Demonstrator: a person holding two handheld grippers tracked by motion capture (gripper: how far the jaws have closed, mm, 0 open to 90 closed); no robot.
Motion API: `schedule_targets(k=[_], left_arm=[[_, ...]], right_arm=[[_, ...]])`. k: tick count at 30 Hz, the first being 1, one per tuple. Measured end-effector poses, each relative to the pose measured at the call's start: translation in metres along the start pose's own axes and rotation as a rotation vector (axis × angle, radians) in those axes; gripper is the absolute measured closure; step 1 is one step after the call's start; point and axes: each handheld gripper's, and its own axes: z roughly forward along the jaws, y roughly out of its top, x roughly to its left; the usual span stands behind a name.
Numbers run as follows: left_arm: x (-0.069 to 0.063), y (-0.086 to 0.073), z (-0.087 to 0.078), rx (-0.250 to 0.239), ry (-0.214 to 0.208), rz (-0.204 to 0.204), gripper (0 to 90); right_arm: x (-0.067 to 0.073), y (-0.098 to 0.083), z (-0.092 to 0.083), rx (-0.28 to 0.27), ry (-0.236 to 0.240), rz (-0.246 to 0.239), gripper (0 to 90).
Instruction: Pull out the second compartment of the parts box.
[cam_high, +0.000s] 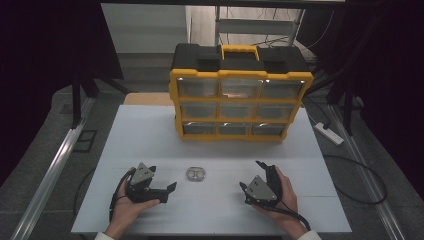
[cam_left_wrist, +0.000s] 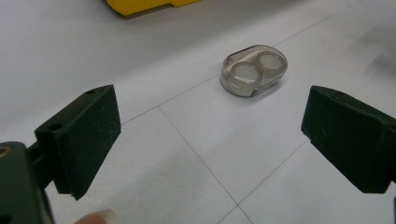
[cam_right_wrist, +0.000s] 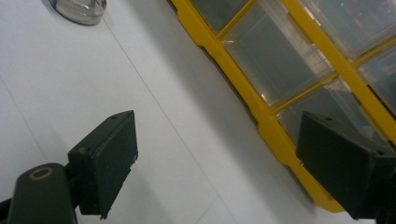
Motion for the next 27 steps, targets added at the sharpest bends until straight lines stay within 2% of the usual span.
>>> schedule_targets(k=[19,21,27], left_arm=[[-0.0004,-0.0003,0.0002,0.002,-0.003,0.003,5.5],[-0.0005,-0.0004,0.0005,0.004,-0.005,0.003,5.5],[-0.0005,-0.0004,0.0006,0.006,-0.005,0.004,5.5]], right_arm=[[0.0032,0.0003,-0.0006,-0.008,-0.065,-0.136,12.8],[0.0028,0.0008,-0.0016,0.004,-0.058,-0.149,12.8],[0.0036,0.0005,-0.0011,-0.005,-0.074,-0.162,12.4]])
